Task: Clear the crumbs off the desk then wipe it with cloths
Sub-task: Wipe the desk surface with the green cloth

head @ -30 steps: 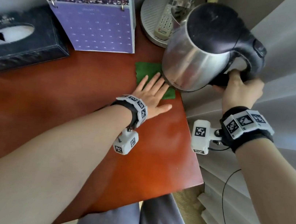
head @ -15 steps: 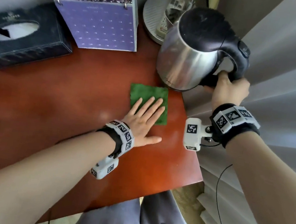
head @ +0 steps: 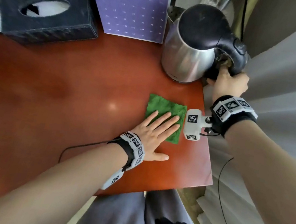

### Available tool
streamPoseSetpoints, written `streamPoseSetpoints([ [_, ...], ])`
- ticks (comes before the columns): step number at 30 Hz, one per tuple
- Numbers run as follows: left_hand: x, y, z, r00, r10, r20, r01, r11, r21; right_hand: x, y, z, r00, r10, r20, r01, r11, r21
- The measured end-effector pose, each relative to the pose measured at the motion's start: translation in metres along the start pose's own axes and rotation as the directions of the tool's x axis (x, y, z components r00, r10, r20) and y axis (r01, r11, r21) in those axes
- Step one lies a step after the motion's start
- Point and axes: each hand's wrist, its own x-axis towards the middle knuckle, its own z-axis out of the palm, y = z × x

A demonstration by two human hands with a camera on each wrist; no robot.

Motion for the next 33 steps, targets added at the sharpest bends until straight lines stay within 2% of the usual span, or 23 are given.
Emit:
streamPoseSetpoints([
  [2, 0.0, 0.001, 0.0, 1.0, -0.009, 0.001, 0.009, 1.0, 0.006, 0.0, 0.004, 0.0, 1.0, 0.016, 0.002, -0.016, 1.0, 0.016],
  [5, 0.001, 0.001, 0.002, 1.0, -0.009, -0.027, 0.009, 1.0, 0.007, 0.001, 0.004, -0.007, 0.992, 0.074, 0.1, -0.081, 0.995, 0.06],
  [7, 0.001, 0.001, 0.004, 0.999, -0.005, -0.032, 0.005, 1.0, 0.002, 0.002, 0.005, -0.013, 0.979, 0.095, 0.18, -0.094, 0.995, -0.013],
  [9, 0.002, 0.001, 0.003, 1.0, -0.004, -0.018, 0.005, 1.0, 0.01, -0.007, 0.009, -0.023, 0.977, 0.078, 0.199, -0.037, 0.978, -0.205],
  [11, 0.0, 0.003, -0.003, 0.999, -0.008, -0.037, 0.007, 1.0, -0.009, -0.031, 0.023, -0.035, 0.971, -0.094, 0.218, 0.166, 0.926, -0.339],
  [12, -0.003, 0.005, -0.005, 0.997, -0.033, -0.064, 0.03, 0.998, -0.051, -0.045, 0.034, -0.041, 0.929, -0.249, 0.275, 0.338, 0.873, -0.351],
  [13, -0.008, 0.006, -0.006, 0.99, -0.092, -0.103, 0.081, 0.991, -0.107, -0.063, 0.042, -0.048, 0.84, -0.391, 0.375, 0.515, 0.793, -0.326],
  [14, -0.015, 0.007, -0.005, 0.972, -0.185, -0.149, 0.16, 0.973, -0.164, -0.077, 0.055, -0.052, 0.703, -0.496, 0.509, 0.68, 0.679, -0.278],
  [15, -0.024, 0.006, -0.002, 0.937, -0.297, -0.185, 0.257, 0.943, -0.214, -0.087, 0.068, -0.051, 0.542, -0.529, 0.653, 0.803, 0.555, -0.217],
  [16, -0.034, 0.005, 0.003, 0.89, -0.41, -0.199, 0.358, 0.899, -0.254, -0.094, 0.081, -0.048, 0.391, -0.48, 0.785, 0.875, 0.458, -0.156],
  [17, -0.044, 0.002, 0.01, 0.843, -0.505, -0.184, 0.448, 0.85, -0.278, -0.1, 0.091, -0.043, 0.294, -0.358, 0.886, 0.905, 0.404, -0.137],
  [18, -0.054, 0.0, 0.017, 0.808, -0.57, -0.148, 0.519, 0.808, -0.279, -0.105, 0.1, -0.038, 0.241, -0.226, 0.944, 0.923, 0.353, -0.152],
  [19, -0.063, -0.002, 0.024, 0.789, -0.604, -0.113, 0.563, 0.784, -0.26, -0.108, 0.107, -0.033, 0.227, -0.12, 0.966, 0.941, 0.283, -0.186],
  [20, -0.07, -0.002, 0.029, 0.786, -0.612, -0.09, 0.58, 0.779, -0.237, -0.108, 0.115, -0.032, 0.225, -0.078, 0.971, 0.958, 0.198, -0.207],
  [22, -0.077, 0.005, 0.034, 0.794, -0.603, -0.069, 0.58, 0.788, -0.207, -0.099, 0.126, -0.037, 0.225, -0.078, 0.971, 0.973, 0.067, -0.22],
  [25, -0.077, 0.021, 0.035, 0.773, -0.634, -0.021, 0.609, 0.751, -0.254, -0.076, 0.135, -0.066, 0.286, -0.104, 0.953, 0.958, 0.031, -0.284],
  [28, -0.075, 0.033, 0.038, 0.753, -0.658, -0.021, 0.627, 0.726, -0.282, -0.052, 0.144, -0.098, 0.353, -0.086, 0.932, 0.935, 0.01, -0.354],
  [30, -0.078, 0.034, 0.038, 0.759, -0.651, -0.021, 0.624, 0.737, -0.261, -0.045, 0.147, -0.112, 0.385, -0.044, 0.922, 0.923, 0.011, -0.384],
  [33, -0.083, 0.03, 0.037, 0.781, -0.624, -0.013, 0.607, 0.765, -0.215, -0.062, 0.16, -0.122, 0.44, -0.042, 0.897, 0.897, -0.022, -0.441],
])
